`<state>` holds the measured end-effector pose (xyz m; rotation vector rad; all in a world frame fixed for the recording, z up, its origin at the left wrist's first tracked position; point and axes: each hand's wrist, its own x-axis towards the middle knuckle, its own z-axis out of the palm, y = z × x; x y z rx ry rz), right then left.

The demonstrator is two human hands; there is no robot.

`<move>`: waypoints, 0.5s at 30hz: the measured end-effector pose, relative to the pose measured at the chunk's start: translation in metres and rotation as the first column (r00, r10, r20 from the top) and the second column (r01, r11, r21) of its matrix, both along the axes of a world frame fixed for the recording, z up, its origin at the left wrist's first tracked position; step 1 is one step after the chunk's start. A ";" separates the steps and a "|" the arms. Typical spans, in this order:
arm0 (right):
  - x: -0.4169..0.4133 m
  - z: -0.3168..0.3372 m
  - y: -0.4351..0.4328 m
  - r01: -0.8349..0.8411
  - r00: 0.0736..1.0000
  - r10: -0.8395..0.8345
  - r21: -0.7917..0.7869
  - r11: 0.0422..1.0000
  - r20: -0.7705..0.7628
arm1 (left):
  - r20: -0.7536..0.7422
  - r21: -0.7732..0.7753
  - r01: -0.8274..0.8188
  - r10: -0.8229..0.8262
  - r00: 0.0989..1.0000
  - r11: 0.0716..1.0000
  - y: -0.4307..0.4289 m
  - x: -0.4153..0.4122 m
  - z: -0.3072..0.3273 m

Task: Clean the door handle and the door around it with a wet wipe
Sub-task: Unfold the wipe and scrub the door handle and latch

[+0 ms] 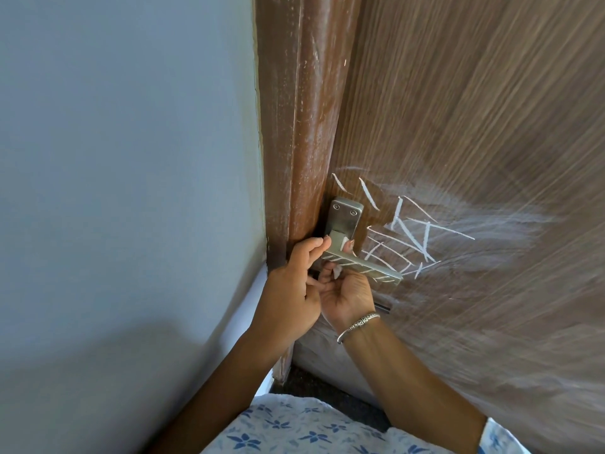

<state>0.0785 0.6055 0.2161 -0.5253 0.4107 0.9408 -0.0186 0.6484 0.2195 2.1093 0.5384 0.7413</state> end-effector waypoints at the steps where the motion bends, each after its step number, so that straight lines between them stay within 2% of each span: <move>1: 0.000 0.000 0.000 -0.004 1.000 0.004 -0.003 1.000 0.006 | -0.002 -0.002 -0.002 0.002 1.000 1.000 0.000 0.000 0.000; 9: 0.005 0.003 -0.004 0.028 0.999 -0.026 -0.093 0.995 0.027 | 0.000 0.008 -0.011 0.011 1.000 1.000 0.001 0.000 0.000; 12: -0.001 0.003 -0.012 -0.078 0.986 0.105 -0.198 0.977 0.133 | -0.008 0.027 -0.001 0.002 1.000 1.000 0.003 -0.001 0.000; 15: -0.015 0.002 -0.027 -0.105 0.960 0.152 -0.199 0.974 0.235 | -0.007 0.041 0.018 -0.017 1.000 0.999 0.004 -0.003 0.000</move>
